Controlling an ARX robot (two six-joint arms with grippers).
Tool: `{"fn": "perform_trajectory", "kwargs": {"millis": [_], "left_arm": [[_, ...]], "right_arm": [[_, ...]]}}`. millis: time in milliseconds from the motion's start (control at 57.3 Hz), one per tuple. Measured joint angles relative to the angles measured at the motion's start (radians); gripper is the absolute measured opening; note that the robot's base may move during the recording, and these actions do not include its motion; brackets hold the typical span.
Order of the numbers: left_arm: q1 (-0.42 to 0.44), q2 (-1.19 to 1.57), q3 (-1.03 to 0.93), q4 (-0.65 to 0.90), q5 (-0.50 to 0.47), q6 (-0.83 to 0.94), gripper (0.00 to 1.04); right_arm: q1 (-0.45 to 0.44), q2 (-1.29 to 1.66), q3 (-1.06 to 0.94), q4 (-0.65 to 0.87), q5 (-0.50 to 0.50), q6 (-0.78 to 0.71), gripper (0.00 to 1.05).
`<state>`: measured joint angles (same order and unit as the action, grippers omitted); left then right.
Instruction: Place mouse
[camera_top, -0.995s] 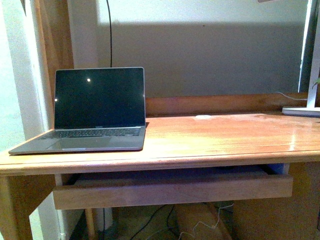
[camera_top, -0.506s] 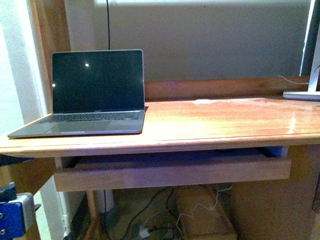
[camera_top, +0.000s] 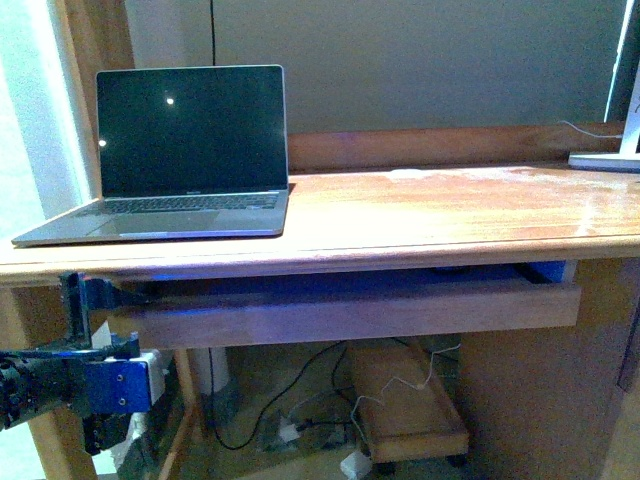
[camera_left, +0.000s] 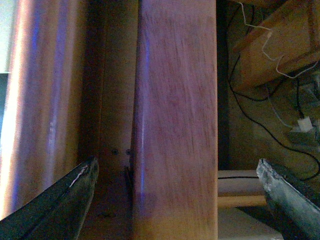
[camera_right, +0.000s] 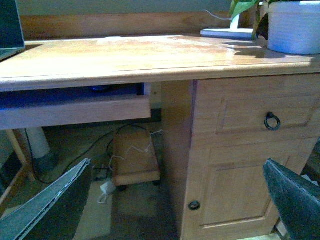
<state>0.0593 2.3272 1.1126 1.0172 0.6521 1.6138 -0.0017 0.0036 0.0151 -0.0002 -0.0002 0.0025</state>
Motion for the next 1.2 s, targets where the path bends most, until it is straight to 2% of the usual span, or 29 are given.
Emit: {"fn": "perform_trajectory", "kwargs": {"millis": [454,646,856,1030,1205], "left_arm": [[0.007,0.049,0.069,-0.059,0.009,0.024,0.97],[-0.005,0.016,0.048,-0.157,-0.029,0.005,0.97],[-0.048,-0.126,-0.042,-0.395,-0.102,-0.156,0.98],[-0.092,-0.251,-0.152,-0.518,-0.092,-0.293,0.98],[-0.156,-0.362,-0.283,-0.543,-0.034,-0.447,0.98]], "right_arm": [[0.000,0.000,0.000,0.000,0.000,0.000,1.04],[0.000,0.000,0.000,0.000,0.000,0.000,1.04],[0.000,0.000,0.000,0.000,0.000,0.000,1.04],[0.000,0.000,0.000,0.000,0.000,0.000,1.04],[0.000,0.000,0.000,0.000,0.000,0.000,1.04]]}}
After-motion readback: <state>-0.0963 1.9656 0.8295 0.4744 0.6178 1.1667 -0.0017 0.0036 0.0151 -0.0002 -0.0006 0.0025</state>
